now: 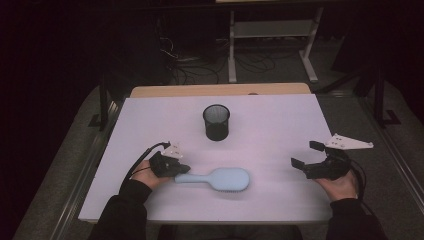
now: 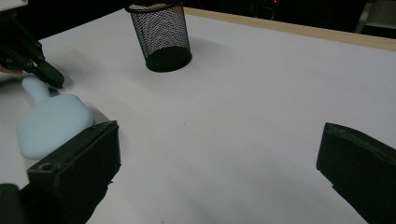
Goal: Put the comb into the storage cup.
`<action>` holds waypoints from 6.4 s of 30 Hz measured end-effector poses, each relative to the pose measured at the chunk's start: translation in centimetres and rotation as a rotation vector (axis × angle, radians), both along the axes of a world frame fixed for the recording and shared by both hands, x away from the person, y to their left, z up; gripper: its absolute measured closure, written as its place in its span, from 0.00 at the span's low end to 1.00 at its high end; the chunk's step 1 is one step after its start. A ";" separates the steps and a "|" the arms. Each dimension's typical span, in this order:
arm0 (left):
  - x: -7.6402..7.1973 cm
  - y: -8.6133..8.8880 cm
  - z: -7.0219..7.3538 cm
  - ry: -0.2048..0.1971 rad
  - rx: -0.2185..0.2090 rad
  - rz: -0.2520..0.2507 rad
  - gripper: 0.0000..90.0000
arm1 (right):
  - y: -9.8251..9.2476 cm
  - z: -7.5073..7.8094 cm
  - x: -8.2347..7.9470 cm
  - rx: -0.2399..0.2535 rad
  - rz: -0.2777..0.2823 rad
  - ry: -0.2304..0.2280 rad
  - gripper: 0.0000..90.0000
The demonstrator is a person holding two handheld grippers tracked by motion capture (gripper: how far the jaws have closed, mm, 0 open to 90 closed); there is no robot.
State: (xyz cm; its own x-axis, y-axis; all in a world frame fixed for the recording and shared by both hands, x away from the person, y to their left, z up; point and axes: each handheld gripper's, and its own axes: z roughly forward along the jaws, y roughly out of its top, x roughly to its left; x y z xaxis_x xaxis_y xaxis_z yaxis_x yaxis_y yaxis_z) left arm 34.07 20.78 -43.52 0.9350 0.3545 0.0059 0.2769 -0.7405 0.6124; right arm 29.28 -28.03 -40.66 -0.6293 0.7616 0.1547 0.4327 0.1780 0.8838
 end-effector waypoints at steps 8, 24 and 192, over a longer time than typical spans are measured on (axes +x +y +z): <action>-0.6 0.3 -0.1 0.005 0.009 -0.006 1.00 | 0.0 0.0 0.0 0.002 0.000 -0.001 0.00; -1.7 0.7 0.2 0.012 0.033 -0.025 1.00 | 0.0 0.0 -0.1 -0.001 0.001 -0.001 0.00; -2.6 -6.0 2.7 0.002 0.071 -0.202 0.78 | -0.1 -0.1 0.1 -0.003 0.015 0.017 0.00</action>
State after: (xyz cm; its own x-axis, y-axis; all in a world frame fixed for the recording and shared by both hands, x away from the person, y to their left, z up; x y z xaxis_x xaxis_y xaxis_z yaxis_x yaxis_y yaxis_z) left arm 31.45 14.73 -40.77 0.9870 0.1589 0.0226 0.1196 -0.8221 0.5566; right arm 29.34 -28.09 -40.75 -0.6378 0.7527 0.1633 0.4446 0.1868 0.8760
